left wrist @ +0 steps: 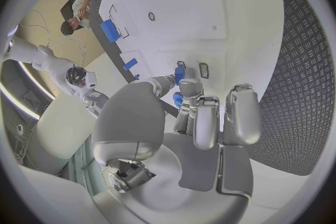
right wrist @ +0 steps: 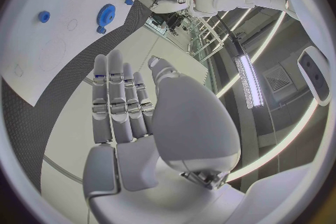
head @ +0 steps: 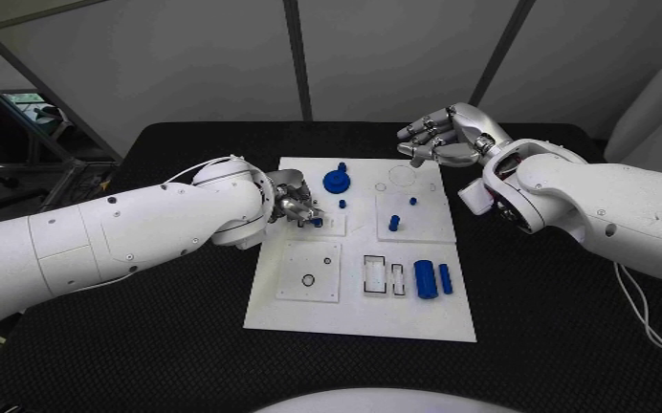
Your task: Assemble the parts on the task board
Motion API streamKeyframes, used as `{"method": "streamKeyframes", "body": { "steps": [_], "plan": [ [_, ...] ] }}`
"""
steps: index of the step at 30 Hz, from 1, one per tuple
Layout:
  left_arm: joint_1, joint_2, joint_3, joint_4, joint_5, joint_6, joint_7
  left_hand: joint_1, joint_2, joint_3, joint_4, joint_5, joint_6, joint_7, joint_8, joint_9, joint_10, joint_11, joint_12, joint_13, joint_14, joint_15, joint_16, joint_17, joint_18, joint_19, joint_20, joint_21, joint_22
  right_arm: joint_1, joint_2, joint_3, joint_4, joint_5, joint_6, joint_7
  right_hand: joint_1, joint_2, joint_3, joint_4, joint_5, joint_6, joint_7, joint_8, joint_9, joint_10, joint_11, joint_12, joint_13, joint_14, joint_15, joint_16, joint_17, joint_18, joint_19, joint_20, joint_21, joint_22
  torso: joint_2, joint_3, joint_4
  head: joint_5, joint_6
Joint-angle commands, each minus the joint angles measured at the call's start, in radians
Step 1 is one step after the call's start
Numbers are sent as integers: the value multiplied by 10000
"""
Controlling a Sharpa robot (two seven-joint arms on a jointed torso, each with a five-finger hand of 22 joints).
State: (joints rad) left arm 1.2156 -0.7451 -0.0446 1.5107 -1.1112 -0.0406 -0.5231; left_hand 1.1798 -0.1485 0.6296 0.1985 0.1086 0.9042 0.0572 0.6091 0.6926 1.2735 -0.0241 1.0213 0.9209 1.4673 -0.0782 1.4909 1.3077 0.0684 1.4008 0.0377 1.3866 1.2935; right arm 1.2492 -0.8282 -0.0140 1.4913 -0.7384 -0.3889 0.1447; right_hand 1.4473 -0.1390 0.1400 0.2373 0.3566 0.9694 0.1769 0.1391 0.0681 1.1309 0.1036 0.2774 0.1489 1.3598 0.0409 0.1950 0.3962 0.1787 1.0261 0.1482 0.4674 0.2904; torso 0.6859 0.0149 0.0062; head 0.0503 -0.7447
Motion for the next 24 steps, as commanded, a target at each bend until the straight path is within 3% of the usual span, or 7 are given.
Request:
{"method": "streamKeyframes", "body": {
  "steps": [1, 8, 24],
  "plan": [
    [11, 39, -21, -38, -185, 314, -76, -114, 19, 1770, -1684, 50, 18, -69, 34, 9, 44, 14, 25, -9, 722, -3, -29, 1542, -32, 59, -26, 27, 13, 17, 14, 7, 16, -32, 39, 74, -13, -2, -40, -9, 69, 17, 63, -41, 1, -15, 40, -32, -9, 59, -15, -58, -9, 32, 54, 27, -56, -9, 9, -1, 2, -1, -8],
    [12, 74, -84, -82, -196, 353, -80, -131, 10, 1788, -1698, 55, 15, -73, 44, 22, 35, 10, 8, -31, 721, -5, -32, 1538, -32, 60, -28, 27, 15, 17, 26, 7, 8, -32, 49, 76, -13, -2, -40, -9, 69, 17, 63, -41, 1, -15, 40, -32, -9, 59, -15, -58, -9, 32, 54, 27, -56, -9, 8, 0, -4, -8, -20],
    [12, 61, -114, -56, -198, 669, -82, -262, -71, 1779, -1734, 38, 34, -101, 102, 80, 99, -7, 81, 25, 722, -16, -33, 1541, -51, 112, -37, 82, 105, 16, 37, 6, -15, -32, 70, 84, 1, 13, -28, -18, 106, 19, 63, -39, 2, -12, 39, -32, -31, 72, -17, -87, -9, 35, 64, 28, -77, -23, 3, -10, 9, 10, -64]
  ]
}}
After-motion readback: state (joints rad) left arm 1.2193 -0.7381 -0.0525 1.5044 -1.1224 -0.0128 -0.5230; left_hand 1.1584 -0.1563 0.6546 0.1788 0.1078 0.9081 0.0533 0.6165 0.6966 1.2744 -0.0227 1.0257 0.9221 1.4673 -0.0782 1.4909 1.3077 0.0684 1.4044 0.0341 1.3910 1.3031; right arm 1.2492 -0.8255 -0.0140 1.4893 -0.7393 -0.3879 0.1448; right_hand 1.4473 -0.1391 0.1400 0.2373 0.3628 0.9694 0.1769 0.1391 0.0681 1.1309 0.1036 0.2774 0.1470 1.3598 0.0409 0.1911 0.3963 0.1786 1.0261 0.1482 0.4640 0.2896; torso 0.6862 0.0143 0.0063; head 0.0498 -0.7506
